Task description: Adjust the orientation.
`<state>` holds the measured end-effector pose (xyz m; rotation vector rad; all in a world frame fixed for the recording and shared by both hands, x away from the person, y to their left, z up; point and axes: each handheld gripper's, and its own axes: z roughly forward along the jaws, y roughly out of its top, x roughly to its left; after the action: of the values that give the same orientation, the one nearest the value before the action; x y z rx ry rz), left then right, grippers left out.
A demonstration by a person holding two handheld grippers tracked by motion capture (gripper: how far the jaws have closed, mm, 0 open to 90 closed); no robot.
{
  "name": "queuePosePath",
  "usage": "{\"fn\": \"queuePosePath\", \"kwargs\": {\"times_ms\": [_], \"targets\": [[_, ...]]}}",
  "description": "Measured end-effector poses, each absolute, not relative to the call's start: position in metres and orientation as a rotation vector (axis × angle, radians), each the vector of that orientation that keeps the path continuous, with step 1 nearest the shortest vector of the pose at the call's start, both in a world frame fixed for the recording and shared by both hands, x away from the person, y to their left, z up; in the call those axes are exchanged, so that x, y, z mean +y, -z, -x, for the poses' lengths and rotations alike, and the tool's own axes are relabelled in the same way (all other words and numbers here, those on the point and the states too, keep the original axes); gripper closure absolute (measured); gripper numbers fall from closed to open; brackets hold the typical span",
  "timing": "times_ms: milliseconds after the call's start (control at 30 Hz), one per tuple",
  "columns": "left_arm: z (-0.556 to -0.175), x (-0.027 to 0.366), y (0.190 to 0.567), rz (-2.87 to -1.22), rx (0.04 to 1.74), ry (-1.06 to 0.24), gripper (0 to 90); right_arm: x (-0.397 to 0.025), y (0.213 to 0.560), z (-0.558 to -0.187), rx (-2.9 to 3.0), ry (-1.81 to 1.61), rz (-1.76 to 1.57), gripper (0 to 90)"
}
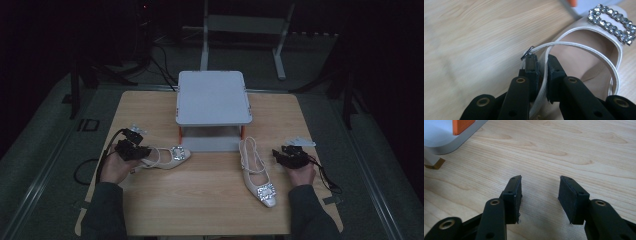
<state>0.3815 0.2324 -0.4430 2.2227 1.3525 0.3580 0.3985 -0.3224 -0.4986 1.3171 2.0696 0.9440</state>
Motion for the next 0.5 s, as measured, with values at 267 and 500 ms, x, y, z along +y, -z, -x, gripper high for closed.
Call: {"fn": "queuePosePath", "kwargs": {"times_ms": [267,500], "targets": [[-0.361,0.259,0.445,-2.114,1.507,-0.385,81.0,-0.323,0.499,-0.398,2.067,-0.945,-1.323,53.3],[-0.353,0.269,0.438,-2.064,1.411,-0.359,67.8,-0.321,0.499,-0.398,2.073,-0.942,-1.318,53.4]]}}
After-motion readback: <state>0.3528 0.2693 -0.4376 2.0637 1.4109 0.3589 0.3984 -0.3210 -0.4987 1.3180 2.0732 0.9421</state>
